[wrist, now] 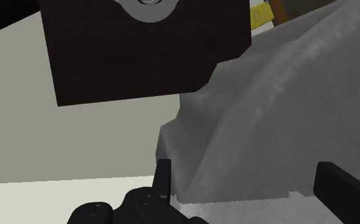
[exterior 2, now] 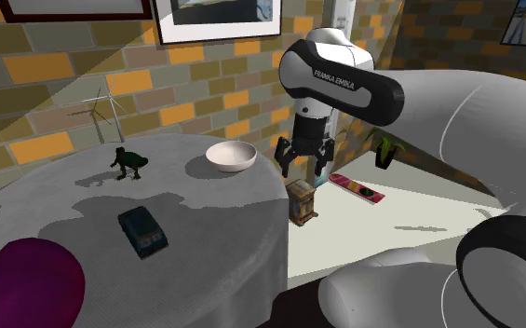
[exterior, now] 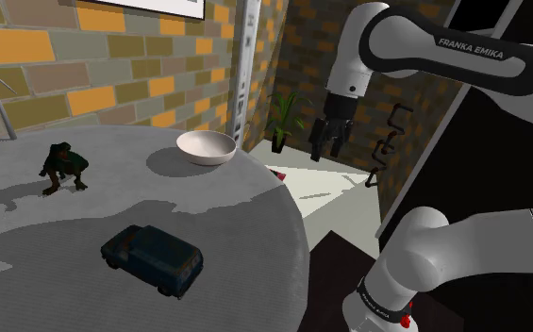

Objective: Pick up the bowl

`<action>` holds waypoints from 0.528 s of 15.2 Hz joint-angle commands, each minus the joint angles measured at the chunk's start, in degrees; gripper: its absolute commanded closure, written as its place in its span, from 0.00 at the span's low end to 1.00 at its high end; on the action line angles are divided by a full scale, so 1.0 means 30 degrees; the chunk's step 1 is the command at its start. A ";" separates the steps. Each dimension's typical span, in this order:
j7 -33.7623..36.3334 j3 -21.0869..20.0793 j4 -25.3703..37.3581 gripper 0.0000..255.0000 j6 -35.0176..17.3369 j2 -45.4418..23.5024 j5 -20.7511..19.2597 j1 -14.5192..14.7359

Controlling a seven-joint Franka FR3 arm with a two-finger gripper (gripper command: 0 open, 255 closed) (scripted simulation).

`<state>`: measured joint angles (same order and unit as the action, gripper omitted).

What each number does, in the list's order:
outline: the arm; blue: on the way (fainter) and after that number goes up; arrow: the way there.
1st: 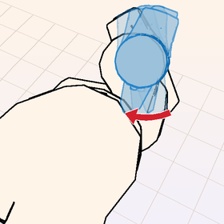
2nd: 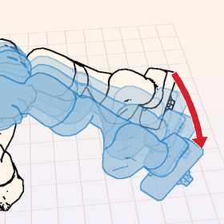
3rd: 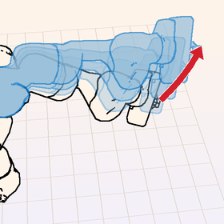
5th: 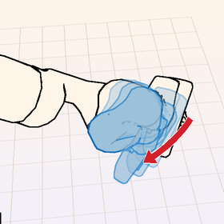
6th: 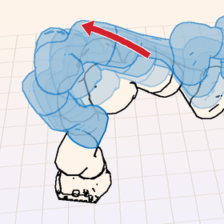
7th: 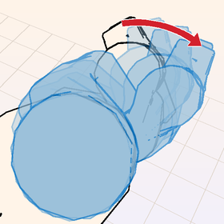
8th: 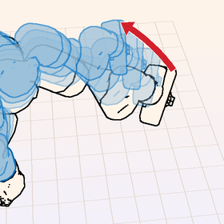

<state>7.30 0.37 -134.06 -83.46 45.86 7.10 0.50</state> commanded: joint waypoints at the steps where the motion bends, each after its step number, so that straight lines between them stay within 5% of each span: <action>1: 0.0000 0.0000 0.0000 0.00 0.0000 0.0000 0.0000 0.0000; 8: -0.0824 0.0339 0.2776 0.00 -0.2376 -0.5361 0.0221 0.0172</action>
<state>5.38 1.06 -127.47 -89.67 32.53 7.74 1.01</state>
